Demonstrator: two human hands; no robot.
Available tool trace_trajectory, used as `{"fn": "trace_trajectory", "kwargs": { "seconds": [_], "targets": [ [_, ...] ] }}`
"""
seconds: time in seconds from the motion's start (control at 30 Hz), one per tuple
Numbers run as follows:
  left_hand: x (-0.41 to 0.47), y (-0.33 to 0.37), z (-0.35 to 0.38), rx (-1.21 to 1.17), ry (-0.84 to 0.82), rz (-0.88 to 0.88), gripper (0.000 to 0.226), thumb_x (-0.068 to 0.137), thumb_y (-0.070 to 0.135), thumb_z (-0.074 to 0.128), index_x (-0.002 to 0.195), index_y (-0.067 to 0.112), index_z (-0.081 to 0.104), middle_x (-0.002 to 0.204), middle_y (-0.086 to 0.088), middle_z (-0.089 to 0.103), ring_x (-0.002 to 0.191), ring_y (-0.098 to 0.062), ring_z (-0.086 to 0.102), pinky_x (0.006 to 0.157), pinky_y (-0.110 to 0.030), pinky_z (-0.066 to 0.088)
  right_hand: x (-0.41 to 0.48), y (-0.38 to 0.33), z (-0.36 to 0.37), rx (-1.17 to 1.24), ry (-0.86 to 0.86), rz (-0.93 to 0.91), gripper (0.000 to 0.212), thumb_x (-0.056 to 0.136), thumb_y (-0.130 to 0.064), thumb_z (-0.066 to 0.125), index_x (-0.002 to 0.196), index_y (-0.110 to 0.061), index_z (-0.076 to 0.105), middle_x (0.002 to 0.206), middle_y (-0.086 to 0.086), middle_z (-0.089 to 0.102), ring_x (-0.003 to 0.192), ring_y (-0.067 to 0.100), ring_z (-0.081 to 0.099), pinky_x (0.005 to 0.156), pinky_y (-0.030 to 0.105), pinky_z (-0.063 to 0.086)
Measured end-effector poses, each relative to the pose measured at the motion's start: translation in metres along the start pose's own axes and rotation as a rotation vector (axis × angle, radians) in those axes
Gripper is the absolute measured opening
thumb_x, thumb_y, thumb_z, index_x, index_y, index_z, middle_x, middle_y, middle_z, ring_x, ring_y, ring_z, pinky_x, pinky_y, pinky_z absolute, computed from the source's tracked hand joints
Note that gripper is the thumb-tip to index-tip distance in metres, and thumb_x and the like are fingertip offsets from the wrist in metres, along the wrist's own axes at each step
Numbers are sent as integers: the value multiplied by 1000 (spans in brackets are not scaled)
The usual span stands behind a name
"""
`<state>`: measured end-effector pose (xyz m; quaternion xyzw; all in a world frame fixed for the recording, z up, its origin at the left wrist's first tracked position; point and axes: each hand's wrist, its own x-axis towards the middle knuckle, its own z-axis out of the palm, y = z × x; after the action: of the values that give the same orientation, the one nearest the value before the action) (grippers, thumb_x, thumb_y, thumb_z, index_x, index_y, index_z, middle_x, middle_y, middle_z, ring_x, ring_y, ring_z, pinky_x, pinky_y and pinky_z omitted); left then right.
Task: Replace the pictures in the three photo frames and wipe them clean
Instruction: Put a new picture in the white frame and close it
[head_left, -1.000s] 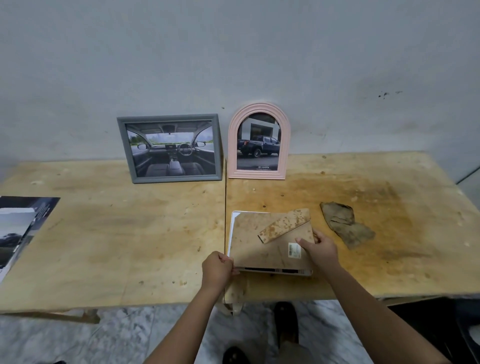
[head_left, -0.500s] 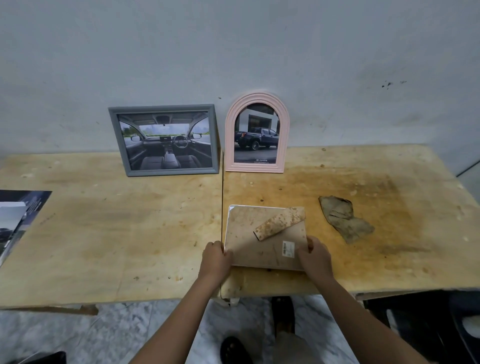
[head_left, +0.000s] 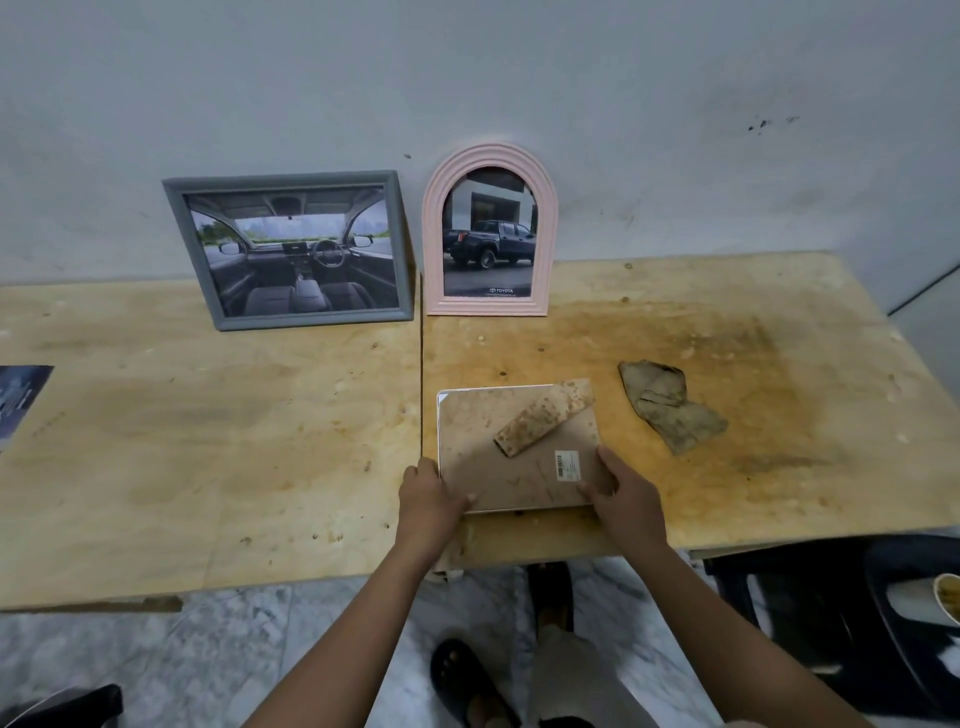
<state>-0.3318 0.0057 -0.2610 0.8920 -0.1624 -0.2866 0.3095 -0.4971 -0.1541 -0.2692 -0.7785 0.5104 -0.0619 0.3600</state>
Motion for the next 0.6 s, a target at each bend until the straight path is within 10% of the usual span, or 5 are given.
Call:
{"fn": "trace_trajectory", "kwargs": {
  "seconds": [0.4,0.6],
  "targets": [
    [10,4,-3,4,-41,-73,47,66,17,82,90,11,43,97,-10,49,83,-24,50,51,-24,32,8,-9,-11,-299,59,-5,58,72,-47,74,124,-26,59,120,-4,61,110,19,52,85,34,34],
    [18,8,-1,90,-87,-134,66,67,20,83,118,5,44,118,-16,49,107,-32,52,86,-40,50,7,-5,-6,-263,-2,-170,42,83,-30,68,119,-9,63,129,5,50,114,20,48,92,30,44]
  ]
}}
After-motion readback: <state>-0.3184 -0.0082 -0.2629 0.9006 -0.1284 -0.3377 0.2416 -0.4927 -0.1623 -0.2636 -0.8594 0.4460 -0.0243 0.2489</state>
